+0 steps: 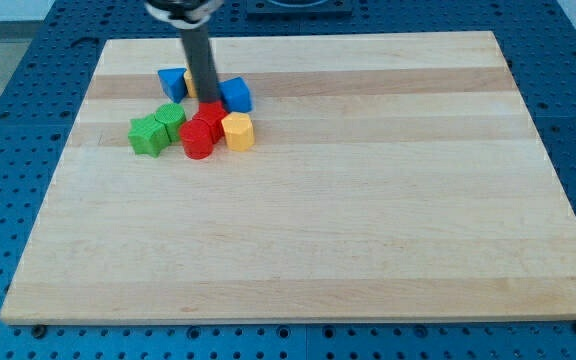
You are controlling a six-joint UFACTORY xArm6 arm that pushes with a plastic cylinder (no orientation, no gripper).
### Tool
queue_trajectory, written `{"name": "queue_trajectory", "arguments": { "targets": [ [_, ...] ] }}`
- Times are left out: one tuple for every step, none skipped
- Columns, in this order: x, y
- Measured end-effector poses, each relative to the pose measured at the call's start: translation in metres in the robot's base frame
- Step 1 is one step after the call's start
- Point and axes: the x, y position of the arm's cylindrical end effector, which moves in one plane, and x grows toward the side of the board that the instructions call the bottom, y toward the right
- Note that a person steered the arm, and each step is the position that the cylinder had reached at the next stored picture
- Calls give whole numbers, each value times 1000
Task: Drag the blue cube towards the center right of the board
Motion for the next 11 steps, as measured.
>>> {"name": "queue_trajectory", "arguments": {
  "targets": [
    [0, 49],
    [1, 95],
    [13, 71],
    [12, 22],
    [-12, 9],
    [-50, 20],
    [-43, 81],
    [-8, 155],
    [12, 210],
    [5, 203],
    [5, 169]
  ]
}}
